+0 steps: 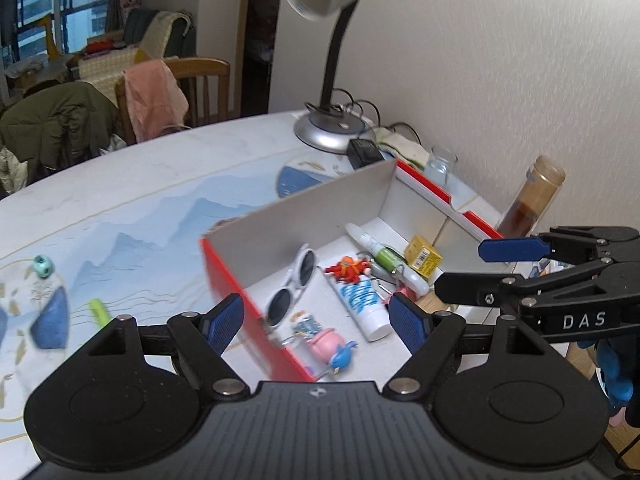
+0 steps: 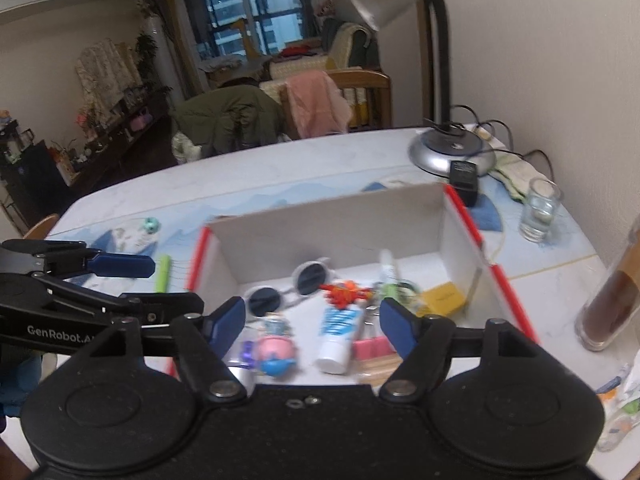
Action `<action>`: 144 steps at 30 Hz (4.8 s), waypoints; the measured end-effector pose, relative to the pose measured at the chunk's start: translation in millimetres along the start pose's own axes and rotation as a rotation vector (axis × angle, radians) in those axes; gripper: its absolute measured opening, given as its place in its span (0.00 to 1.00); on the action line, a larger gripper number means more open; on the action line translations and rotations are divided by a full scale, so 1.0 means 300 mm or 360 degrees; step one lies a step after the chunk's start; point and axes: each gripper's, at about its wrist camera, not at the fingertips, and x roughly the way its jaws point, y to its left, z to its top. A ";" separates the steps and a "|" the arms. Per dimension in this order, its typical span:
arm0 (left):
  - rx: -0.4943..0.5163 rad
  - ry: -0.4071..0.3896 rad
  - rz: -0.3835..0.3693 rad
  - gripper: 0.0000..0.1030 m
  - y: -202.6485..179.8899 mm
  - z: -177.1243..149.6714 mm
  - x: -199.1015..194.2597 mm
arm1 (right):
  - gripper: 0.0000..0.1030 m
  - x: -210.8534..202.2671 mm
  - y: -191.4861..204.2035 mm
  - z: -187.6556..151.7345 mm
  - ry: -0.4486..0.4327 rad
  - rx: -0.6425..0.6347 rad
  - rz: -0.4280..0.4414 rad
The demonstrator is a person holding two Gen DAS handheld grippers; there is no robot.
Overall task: Organize rigid objects
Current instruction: 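Withdraw both tools from the box back over the mat, then grasp the teal sharpener with the left tool while the right tool grasps the green tube, then carry the sharpener and the green tube with both tools into the red box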
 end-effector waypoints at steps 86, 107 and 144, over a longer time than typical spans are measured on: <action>-0.0053 0.0007 0.0284 0.99 1.187 -0.045 0.454 | 0.40 0.845 0.756 0.036 0.0413 -0.0340 -0.0105; 0.0052 -0.0022 0.0240 0.37 1.143 -0.056 0.417 | 0.14 0.851 0.776 0.013 0.0416 -0.0371 -0.0117; 0.0040 -0.0141 0.0064 0.37 0.638 -0.099 -0.190 | 0.14 0.262 0.666 0.055 0.0115 -0.0034 0.0027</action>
